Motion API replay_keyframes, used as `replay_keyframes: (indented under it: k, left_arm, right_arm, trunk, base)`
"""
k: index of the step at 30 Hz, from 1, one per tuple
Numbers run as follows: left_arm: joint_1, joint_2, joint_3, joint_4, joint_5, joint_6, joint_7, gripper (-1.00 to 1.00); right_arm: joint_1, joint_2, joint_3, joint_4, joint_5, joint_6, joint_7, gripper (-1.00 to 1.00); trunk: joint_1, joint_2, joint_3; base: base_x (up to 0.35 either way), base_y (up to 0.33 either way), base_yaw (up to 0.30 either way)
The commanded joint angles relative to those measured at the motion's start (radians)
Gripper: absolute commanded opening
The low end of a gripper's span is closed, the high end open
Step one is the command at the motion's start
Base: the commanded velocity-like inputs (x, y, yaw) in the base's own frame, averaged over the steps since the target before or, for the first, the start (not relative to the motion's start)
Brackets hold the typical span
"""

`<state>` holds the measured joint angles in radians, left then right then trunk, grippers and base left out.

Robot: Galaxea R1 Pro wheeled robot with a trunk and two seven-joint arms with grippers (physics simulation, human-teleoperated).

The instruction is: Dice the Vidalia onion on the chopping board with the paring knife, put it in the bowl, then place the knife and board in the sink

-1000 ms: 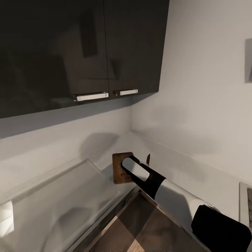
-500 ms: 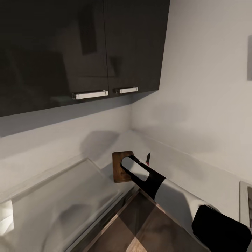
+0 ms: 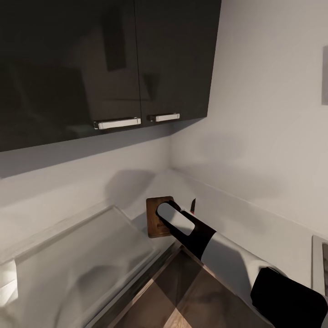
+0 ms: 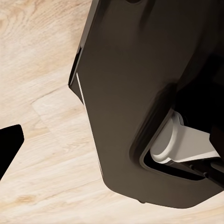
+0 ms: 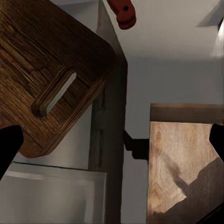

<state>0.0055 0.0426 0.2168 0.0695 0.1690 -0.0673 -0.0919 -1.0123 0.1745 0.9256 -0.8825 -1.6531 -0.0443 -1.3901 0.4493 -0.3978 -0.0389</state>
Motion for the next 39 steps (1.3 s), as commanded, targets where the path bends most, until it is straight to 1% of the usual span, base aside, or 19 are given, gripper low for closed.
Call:
replay_keyframes:
  k: [1,8,11,16,30,39]
  left_arm:
    - [-0.001,0.000,0.001,0.003,0.010,-0.005,-0.006,1.00]
    - [-0.001,0.000,0.001,0.003,0.010,-0.005,-0.006,1.00]
    - [-0.001,0.000,0.001,0.003,0.010,-0.005,-0.006,1.00]
    - [-0.001,0.000,0.001,0.003,0.010,-0.005,-0.006,1.00]
    - [-0.001,0.000,-0.001,0.003,0.010,-0.005,-0.006,1.00]
    - [-0.001,0.000,-0.001,0.003,0.010,-0.005,-0.006,1.00]
  right_arm:
    - [-0.002,0.000,0.002,-0.002,-0.004,-0.010,-0.013,1.00]
    - [-0.002,0.000,0.001,-0.050,-0.002,-0.018,-0.063,1.00]
    - [-0.002,0.000,0.000,-0.063,-0.003,-0.018,-0.071,1.00]
    - [-0.002,0.000,-0.001,-0.081,-0.003,-0.019,-0.073,1.00]
    - [-0.002,0.000,-0.001,-0.087,-0.004,-0.017,-0.069,1.00]
    - [-0.002,0.000,0.000,-0.119,-0.004,-0.018,-0.071,1.00]
  trunk:
    - [0.001,-0.002,-0.002]
    - [0.001,-0.002,-0.002]
    - [0.001,-0.002,-0.003]
    - [0.001,-0.002,-0.008]
    - [0.001,-0.002,-0.029]
    - [0.001,-0.002,-0.043]
  base:
    - [0.000,0.000,0.000]
    - [0.000,0.000,0.000]
    - [0.000,0.000,0.019]
    - [0.000,0.000,0.080]
    - [0.000,0.000,0.101]
    - [0.000,0.000,0.102]
